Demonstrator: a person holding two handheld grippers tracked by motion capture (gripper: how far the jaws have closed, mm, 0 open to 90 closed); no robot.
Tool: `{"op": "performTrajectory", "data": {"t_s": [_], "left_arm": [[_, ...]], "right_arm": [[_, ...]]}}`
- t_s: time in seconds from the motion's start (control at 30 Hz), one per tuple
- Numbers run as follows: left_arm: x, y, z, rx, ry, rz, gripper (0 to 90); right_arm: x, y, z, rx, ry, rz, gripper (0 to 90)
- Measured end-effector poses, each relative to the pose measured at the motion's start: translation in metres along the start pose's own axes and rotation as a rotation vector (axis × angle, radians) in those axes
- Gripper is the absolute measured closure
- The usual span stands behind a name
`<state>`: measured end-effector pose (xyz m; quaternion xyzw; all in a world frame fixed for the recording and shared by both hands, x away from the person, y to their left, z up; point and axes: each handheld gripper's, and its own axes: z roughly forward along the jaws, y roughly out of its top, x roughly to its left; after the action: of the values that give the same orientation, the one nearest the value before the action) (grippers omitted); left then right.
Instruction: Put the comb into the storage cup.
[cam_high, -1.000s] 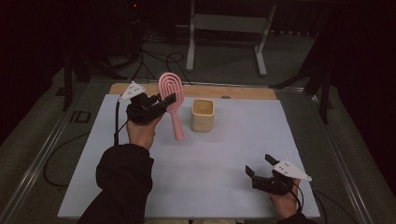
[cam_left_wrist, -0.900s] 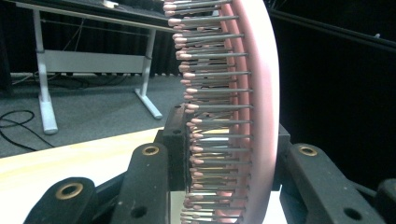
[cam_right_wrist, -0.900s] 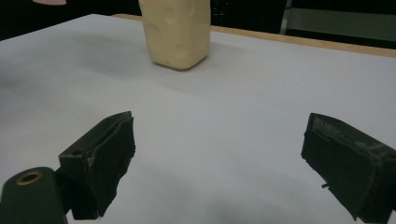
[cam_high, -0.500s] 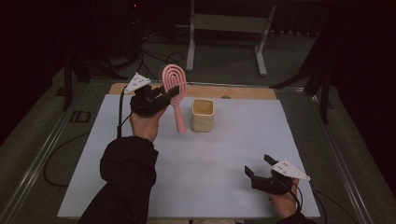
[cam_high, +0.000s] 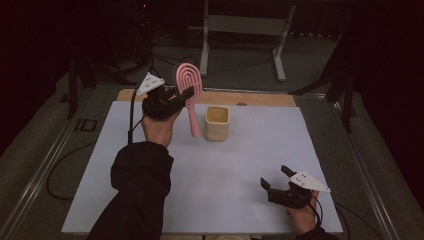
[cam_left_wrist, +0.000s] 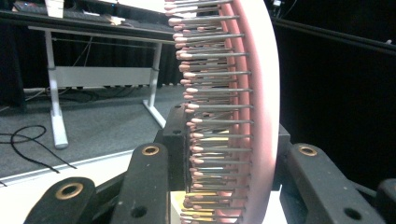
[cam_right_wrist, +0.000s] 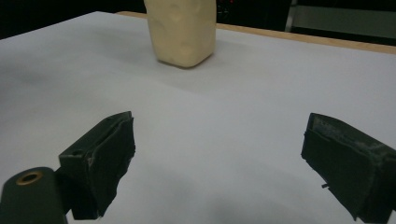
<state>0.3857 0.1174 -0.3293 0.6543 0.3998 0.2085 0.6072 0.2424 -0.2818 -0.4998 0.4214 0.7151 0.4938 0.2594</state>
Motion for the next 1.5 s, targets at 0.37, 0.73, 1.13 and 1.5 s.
{"op": "performTrajectory", "data": {"t_s": [0.37, 0.73, 1.13, 1.5], "left_arm": [[0.001, 0.006, 0.006, -0.001, 0.026, 0.012, 64.9], [0.001, 0.011, 0.014, -0.002, 0.05, 0.025, 64.9], [-0.001, 0.017, 0.026, -0.007, 0.068, 0.045, 64.9], [-0.006, 0.018, 0.041, -0.001, 0.079, 0.06, 64.9]], "right_arm": [[0.001, -0.001, 0.001, 0.0, 0.002, 0.001, 9.2], [0.002, -0.001, 0.002, 0.004, 0.006, -0.004, 9.2], [0.002, -0.001, 0.002, 0.0, 0.005, -0.001, 9.2], [0.002, -0.001, 0.003, 0.0, 0.009, 0.002, 9.2]]}}
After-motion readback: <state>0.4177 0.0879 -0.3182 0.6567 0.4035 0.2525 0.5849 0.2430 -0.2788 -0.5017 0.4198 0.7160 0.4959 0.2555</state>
